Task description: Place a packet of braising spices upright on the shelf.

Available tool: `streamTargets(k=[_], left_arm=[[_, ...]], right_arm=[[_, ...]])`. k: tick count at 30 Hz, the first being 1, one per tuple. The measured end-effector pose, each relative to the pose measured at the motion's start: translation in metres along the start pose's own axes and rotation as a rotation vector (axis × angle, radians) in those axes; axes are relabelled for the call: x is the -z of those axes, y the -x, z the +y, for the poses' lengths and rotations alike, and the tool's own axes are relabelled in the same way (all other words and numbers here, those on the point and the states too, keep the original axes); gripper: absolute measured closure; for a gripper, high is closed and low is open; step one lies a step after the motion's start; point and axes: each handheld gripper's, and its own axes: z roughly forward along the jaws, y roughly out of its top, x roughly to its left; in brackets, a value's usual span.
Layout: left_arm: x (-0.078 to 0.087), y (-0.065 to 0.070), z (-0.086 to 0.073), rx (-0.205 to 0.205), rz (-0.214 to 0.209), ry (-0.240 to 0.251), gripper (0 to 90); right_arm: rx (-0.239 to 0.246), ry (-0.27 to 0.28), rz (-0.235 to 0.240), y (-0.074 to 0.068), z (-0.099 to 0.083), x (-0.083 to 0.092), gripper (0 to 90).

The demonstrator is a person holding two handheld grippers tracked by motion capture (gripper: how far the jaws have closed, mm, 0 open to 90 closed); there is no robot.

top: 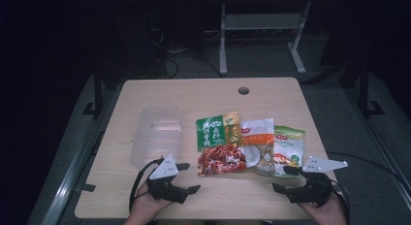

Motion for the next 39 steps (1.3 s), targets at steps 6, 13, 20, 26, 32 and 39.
streamTargets(k=[6, 13, 20, 26, 32, 39], left_arm=[[-0.006, 0.001, 0.002, 0.000, 0.001, -0.010, 23.5], [-0.012, 0.003, 0.005, 0.004, -0.015, -0.019, 25.7], [-0.019, 0.001, 0.014, 0.006, -0.015, -0.014, 27.9], [-0.033, 0.000, 0.028, -0.016, -0.012, -0.009, 32.4], [-0.050, -0.001, 0.034, -0.024, -0.003, -0.025, 37.6], [-0.062, -0.008, 0.034, -0.010, 0.010, -0.050, 39.1]], right_arm=[[0.005, -0.018, 0.016, 0.003, 0.004, -0.005, 19.6], [0.008, -0.013, 0.018, 0.003, 0.012, -0.004, 19.4], [0.037, -0.025, 0.018, 0.003, 0.027, -0.006, 19.3], [0.067, -0.023, 0.027, 0.009, 0.060, -0.012, 18.7], [0.095, -0.033, 0.039, 0.014, 0.094, -0.021, 18.8], [0.115, -0.083, 0.055, 0.021, 0.122, -0.043, 18.9]])
